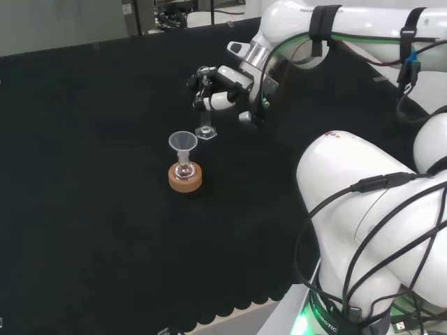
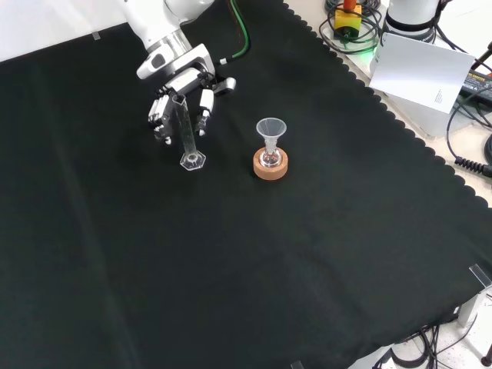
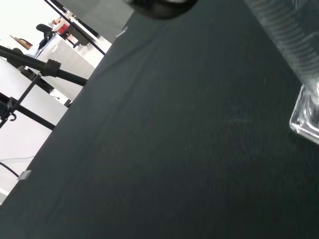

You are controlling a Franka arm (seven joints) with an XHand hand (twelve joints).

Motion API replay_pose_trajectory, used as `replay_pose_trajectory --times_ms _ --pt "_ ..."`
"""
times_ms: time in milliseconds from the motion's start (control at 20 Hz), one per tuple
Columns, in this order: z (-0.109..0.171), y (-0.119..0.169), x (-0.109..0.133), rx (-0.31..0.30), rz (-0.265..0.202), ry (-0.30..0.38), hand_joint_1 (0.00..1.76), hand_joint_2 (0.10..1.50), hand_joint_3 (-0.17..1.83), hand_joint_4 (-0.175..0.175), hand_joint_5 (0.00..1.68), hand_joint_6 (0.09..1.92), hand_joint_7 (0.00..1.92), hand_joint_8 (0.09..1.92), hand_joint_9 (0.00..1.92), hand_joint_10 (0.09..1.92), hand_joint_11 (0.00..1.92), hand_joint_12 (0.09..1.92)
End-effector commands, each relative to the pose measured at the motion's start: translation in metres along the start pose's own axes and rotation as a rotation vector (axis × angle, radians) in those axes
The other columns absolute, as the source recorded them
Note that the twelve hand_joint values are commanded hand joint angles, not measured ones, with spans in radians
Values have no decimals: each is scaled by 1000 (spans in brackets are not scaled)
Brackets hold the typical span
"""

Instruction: Put the graduated cylinder back on the table.

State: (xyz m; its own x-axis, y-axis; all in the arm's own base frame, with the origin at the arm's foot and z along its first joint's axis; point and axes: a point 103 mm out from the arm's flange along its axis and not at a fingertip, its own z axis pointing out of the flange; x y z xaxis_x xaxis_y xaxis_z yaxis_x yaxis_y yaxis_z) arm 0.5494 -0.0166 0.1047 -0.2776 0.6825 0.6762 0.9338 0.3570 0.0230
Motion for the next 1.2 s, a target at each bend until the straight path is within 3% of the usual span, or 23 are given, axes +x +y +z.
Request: replay_pose_trajectory --times_ms 50,300,500,800,1200 --pt "-21 -2 4 -7 9 -23 901 912 -175 -75 395 399 415 665 829 87 334 1367" --pt "-52 -9 11 -37 31 -48 846 894 -175 -77 356 199 224 693 691 87 200 1432" --pt "-82 -26 22 -44 68 -124 837 891 -175 -76 341 125 127 679 608 87 161 1445" --pt "-129 -67 49 -104 111 -223 830 885 -175 -74 326 87 45 667 528 87 88 1465" --pt "-145 -112 100 -132 121 -305 831 886 -175 -74 328 87 43 669 531 87 80 1470"
